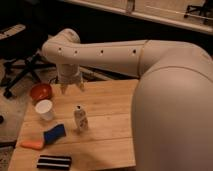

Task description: Pick up the ceramic cup

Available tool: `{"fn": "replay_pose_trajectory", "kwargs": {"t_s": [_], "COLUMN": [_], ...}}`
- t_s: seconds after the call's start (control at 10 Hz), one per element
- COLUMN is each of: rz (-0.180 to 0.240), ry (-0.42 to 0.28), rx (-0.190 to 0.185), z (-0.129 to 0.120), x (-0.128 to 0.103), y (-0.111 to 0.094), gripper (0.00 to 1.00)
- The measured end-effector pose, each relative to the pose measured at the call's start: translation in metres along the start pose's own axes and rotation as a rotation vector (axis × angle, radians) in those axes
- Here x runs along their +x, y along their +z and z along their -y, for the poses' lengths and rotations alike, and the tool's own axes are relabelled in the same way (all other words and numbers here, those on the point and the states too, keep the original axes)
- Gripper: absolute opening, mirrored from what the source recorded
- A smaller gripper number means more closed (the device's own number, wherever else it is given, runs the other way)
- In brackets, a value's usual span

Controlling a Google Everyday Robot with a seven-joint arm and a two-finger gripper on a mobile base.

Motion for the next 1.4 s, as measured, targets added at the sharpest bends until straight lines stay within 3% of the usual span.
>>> {"fn": "replay_pose_trajectory", "kwargs": {"t_s": [0.2, 0.5, 0.8, 1.4], "rz": [0.03, 0.032, -0.022, -0.176], "ry": [-0.083, -0.153, -0.19, -0.266], "rx": [-0.064, -0.155, -0.202, -0.264], "z": [-0.027, -0.049, -0.058, -0.091], "x": [-0.036, -0.061, -0.061, -0.045], "y": [0.012, 0.038, 0.073, 0.148], "gripper": [0.65, 0.65, 0.65, 0.65]}}
